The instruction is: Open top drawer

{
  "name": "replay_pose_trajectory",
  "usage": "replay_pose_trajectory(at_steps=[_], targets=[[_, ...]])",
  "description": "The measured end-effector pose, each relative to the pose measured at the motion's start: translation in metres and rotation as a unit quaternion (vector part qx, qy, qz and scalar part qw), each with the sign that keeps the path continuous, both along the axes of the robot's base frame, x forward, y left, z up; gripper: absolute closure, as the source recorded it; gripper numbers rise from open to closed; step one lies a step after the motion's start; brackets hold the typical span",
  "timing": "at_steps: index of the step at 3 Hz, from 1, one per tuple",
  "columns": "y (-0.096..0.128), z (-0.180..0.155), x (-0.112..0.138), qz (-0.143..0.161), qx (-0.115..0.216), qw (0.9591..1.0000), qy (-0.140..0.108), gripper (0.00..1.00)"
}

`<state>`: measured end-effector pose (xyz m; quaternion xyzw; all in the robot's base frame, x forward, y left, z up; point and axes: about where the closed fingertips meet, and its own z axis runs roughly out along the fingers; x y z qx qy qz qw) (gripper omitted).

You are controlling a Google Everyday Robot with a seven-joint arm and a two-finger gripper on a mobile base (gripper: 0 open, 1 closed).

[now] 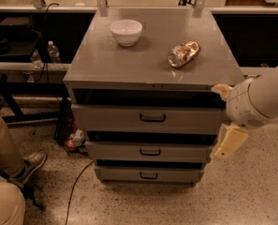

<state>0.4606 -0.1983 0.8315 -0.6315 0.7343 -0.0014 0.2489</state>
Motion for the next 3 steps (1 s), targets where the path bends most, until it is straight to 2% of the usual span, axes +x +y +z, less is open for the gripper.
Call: replay_pose_trajectory(at_steps=[2,3], targets=[[-0.038,-0.066,0.038,0.010,-0.035,0.9993,-0.007,0.00],[-0.048,-0.098,0.064,0.014,-0.045,0.9988,-0.009,0.00]])
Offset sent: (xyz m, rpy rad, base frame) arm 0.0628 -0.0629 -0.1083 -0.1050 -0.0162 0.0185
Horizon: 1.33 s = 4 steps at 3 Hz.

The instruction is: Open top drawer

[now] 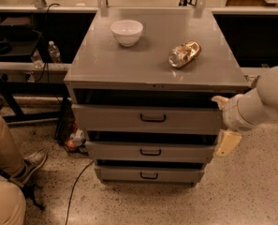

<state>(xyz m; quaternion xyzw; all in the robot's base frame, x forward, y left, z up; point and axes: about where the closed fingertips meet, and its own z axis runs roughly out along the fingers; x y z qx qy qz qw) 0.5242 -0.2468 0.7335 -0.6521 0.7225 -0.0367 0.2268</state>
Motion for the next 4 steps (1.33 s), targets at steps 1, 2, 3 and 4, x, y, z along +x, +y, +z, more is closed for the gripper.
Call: replay_pose_trajectory(at_steps=[1,2,3,4], targets=[[-0.001,-0.025,0.033,0.010,-0.008,0.9999,-0.011,0.00],[0.001,-0.039,0.053,0.016,-0.007,0.9997,-0.016,0.00],[0.016,-0.051,0.080,0.032,-0.003,0.9992,-0.023,0.00],[0.031,-0.055,0.097,0.048,0.001,0.9986,-0.022,0.02]])
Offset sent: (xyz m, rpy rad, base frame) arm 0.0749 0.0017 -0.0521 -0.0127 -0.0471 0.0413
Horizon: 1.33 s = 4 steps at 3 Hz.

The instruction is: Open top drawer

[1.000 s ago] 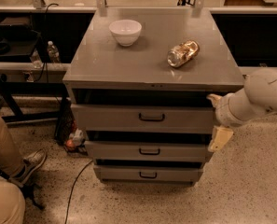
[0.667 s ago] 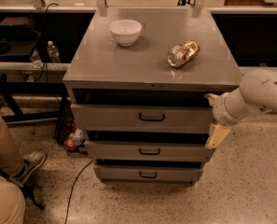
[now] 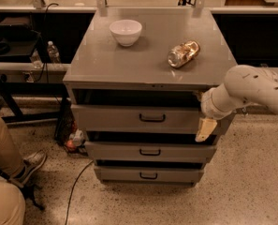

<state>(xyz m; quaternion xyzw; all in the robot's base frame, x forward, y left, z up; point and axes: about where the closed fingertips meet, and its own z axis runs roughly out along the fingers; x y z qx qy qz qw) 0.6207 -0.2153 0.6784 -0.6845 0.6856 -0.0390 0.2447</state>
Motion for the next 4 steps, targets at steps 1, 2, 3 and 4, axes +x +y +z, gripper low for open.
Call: replay_pose_trajectory(at_steps=[1,2,3,4], targets=[[0.005,-0.002,-0.002,0.006,0.002,0.9999,0.009,0.23],[-0.001,-0.002,-0.024,0.002,0.006,0.9996,0.027,0.48],[-0.011,-0.003,-0.051,-0.011,0.017,0.9990,0.040,0.70],[-0.011,0.000,-0.052,-0.011,0.018,0.9989,0.041,0.99]])
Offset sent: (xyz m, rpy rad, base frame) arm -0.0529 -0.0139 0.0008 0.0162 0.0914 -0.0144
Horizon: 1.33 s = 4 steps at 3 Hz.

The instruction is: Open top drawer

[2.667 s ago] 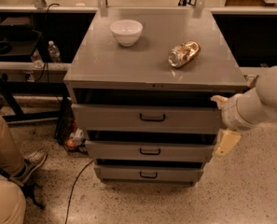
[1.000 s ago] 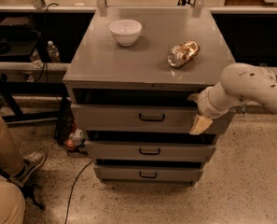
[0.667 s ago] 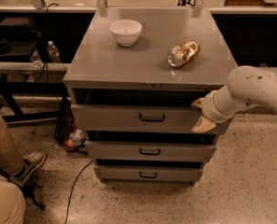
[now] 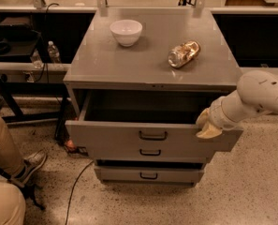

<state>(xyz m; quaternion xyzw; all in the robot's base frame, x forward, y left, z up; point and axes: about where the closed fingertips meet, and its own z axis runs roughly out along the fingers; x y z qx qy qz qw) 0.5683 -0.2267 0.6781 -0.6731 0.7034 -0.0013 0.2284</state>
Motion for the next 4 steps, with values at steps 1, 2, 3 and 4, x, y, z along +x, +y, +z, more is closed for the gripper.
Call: replay_pose_trajectory(at_steps=[1,2,3,4], targets=[[0.000,0.003,-0.001,-0.001,0.001,1.0000,0.000,1.00],[-0.004,0.012,-0.036,-0.018,0.017,0.9997,0.007,1.00],[-0.009,0.027,-0.077,-0.043,0.036,0.9983,0.018,1.00],[-0.009,0.027,-0.077,-0.043,0.036,0.9983,0.018,1.00]])
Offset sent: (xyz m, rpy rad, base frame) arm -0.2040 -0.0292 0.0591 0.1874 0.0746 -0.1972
